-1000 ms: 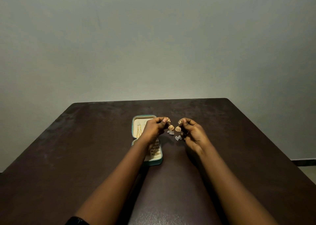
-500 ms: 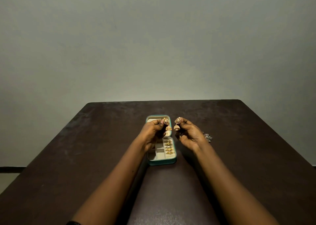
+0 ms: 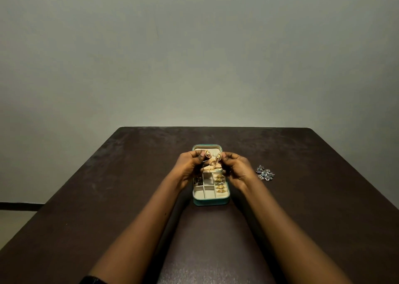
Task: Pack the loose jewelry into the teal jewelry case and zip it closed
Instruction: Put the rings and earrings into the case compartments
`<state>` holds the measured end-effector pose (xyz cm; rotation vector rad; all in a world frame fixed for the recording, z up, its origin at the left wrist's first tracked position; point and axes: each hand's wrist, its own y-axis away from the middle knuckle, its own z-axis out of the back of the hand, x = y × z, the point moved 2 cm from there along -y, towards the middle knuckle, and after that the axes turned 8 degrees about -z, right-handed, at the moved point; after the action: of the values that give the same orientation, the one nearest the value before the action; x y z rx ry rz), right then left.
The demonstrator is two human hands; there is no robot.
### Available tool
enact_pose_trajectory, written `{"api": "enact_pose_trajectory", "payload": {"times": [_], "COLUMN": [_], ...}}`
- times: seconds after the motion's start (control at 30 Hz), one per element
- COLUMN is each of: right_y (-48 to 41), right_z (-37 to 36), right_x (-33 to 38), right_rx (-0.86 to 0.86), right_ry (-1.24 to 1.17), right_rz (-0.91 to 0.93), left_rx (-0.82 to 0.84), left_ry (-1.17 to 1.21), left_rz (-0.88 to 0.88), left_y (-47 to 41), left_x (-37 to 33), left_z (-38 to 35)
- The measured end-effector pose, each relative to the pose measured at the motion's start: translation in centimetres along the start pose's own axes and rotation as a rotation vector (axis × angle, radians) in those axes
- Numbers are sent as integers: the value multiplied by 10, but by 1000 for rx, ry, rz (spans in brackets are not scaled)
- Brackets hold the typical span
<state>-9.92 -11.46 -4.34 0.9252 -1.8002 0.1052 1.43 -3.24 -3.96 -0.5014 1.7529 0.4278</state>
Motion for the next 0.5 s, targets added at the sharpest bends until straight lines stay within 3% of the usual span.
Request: {"api": "enact_pose_trajectory", "payload": {"times": [0.17,0.5], "right_y": [-2,-8], "right_z": [-5,-9], "right_x": [-10,-18], "right_rx": [-54,-342], "right_ry": [217,936], "right_rz": [38,276], "left_rx": [-36,-71], "left_ry": [-254,-628], "left_rz": [-24,-64], "left_y": [-2,-6], "left_x": [2,13], "left_z": [10,20]}}
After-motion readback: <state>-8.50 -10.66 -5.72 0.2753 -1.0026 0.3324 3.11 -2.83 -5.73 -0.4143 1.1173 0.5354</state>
